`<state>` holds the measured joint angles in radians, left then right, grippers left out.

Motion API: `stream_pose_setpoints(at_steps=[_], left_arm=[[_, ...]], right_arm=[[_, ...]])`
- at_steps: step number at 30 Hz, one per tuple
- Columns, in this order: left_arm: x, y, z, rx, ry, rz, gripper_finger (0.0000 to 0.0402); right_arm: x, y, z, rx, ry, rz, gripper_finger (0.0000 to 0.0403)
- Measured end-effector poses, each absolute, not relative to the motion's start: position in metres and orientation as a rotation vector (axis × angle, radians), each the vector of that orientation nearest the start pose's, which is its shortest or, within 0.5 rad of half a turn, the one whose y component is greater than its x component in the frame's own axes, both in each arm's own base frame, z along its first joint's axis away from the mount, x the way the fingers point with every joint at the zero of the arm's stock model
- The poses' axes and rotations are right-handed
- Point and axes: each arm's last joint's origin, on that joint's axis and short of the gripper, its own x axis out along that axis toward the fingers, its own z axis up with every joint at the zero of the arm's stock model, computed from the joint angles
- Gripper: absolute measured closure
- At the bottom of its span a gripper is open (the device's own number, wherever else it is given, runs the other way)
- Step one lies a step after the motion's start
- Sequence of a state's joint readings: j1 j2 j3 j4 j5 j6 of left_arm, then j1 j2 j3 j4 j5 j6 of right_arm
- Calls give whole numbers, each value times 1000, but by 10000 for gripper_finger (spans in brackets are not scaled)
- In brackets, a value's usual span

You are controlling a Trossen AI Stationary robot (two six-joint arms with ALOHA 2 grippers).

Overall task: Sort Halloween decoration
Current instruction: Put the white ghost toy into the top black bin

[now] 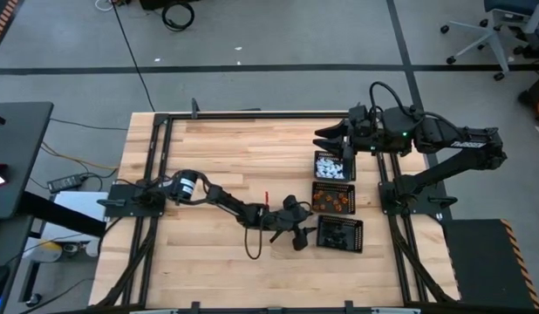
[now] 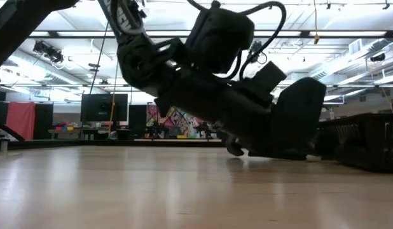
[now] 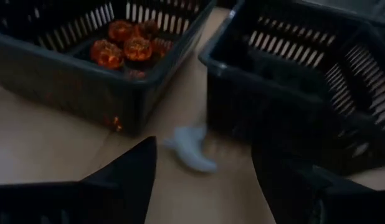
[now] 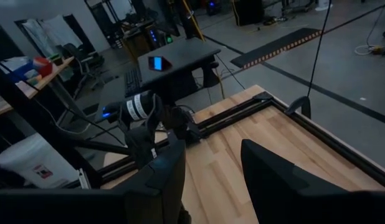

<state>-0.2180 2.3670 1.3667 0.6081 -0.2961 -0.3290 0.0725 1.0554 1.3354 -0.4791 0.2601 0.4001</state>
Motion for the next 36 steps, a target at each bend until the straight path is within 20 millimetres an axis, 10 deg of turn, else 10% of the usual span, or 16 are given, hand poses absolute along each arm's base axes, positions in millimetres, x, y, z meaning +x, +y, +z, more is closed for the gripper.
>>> stream_pose_setpoints(at_steps=[13,36], left_arm=[[474,-96,73,-225,416,213,161],[472,-96,74,-63,459,166,350]], right_arm=[[203,8,440,359,153,-201,243],[202,9,438,365,188,-174,243]])
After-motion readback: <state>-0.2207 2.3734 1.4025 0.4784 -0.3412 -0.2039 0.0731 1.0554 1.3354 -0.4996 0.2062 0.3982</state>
